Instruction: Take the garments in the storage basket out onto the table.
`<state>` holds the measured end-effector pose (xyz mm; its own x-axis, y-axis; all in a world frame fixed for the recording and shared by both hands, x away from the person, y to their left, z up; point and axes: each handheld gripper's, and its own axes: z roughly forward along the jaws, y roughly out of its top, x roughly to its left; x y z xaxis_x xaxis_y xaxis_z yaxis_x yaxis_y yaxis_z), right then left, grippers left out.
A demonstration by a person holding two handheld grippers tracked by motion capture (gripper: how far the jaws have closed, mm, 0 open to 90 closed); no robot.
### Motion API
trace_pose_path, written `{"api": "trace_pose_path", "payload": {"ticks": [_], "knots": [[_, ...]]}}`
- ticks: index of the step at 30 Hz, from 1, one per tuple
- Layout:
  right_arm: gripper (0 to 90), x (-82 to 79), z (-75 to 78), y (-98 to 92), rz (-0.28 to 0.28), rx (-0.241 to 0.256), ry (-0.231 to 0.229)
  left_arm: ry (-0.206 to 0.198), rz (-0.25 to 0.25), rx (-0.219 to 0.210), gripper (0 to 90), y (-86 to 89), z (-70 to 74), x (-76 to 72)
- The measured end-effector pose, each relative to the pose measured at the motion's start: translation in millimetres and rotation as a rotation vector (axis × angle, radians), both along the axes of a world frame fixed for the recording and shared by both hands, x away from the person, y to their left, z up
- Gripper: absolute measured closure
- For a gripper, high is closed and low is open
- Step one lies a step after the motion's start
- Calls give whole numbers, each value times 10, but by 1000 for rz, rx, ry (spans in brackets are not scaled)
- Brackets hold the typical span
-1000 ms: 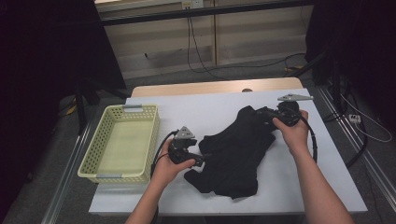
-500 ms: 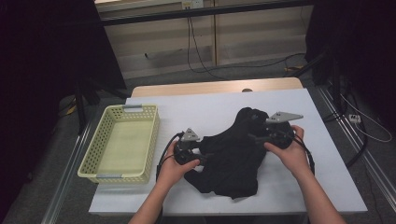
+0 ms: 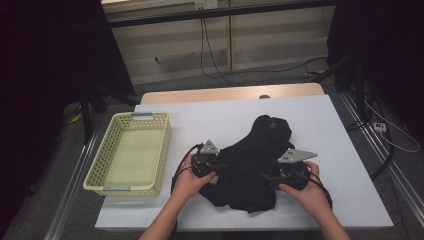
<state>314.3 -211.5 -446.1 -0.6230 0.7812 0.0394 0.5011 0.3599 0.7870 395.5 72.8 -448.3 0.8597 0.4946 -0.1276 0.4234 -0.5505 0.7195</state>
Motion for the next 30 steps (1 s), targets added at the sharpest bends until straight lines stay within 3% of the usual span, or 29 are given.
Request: {"api": "trace_pose_path", "payload": {"ticks": [5,7,11,14,16,18,22,24,26,30], "knots": [[342,-45,33,9,-16,-12,-35,28,77,-18,866,130,117,11],[344,-60,55,-5,-15,-13,-40,17,111,-28,867,212,177,25],[341,-128,164,33,20,50,-43,-10,160,-38,869,366,290,64],[339,-156,169,131,68,35,-29,-34,182,-50,869,442,353,69],[348,-141,79,176,77,7,-3,-22,185,-62,869,452,356,62],[428,-115,-24,181,72,-13,25,-22,176,-60,868,443,316,59],[741,-81,-68,142,88,9,46,-2,159,-71,866,400,257,54],[789,-69,-33,118,80,-2,27,-8,155,-66,866,387,247,56],[798,-47,27,53,53,28,1,-8,168,-52,866,396,239,60],[808,76,143,-236,-93,54,-72,3,195,-38,869,418,189,92]]}}
